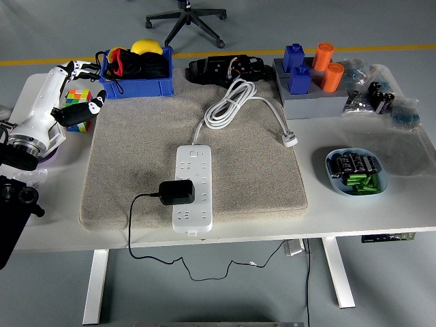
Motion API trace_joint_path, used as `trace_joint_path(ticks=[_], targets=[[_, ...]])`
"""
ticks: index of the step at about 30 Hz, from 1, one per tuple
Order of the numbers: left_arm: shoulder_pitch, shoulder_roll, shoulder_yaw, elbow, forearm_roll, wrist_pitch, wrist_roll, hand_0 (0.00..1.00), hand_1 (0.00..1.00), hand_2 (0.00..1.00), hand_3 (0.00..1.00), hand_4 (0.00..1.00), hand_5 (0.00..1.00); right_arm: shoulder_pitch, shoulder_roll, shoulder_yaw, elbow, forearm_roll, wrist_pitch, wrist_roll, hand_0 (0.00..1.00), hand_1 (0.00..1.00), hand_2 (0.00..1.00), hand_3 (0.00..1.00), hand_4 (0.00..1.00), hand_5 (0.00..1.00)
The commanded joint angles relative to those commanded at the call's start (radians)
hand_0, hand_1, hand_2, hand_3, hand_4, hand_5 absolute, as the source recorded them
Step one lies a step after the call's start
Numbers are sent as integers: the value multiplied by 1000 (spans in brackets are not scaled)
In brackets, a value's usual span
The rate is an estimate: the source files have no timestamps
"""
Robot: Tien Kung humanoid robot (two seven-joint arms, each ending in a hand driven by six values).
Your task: Pull the plug out,throw it away,press the button
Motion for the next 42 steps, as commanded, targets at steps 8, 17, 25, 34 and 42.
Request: trace_joint_path(ticks=[8,17,25,34,42], targets=[[-38,99,152,-52,-36,-133,69,849,811,739,804,937,130,-5,-5,-7,0,3,6,-3,746,684,651,613,661,475],[-71,106,318,-35,-36,-197,97,859,810,742,803,998,125,-6,-7,-15,0,7,10,0,746,684,650,613,661,475],[-75,103,368,-33,-44,-213,112,855,799,722,794,998,96,-12,-8,-19,0,8,13,2,746,684,650,612,662,475],[-68,92,410,-30,-51,-206,113,844,779,692,790,998,95,-17,-3,-15,0,8,16,5,746,684,650,612,662,478],[-72,78,444,-1,-39,-170,108,836,673,596,760,998,20,-19,-1,-12,0,10,10,11,746,684,650,612,662,475]])
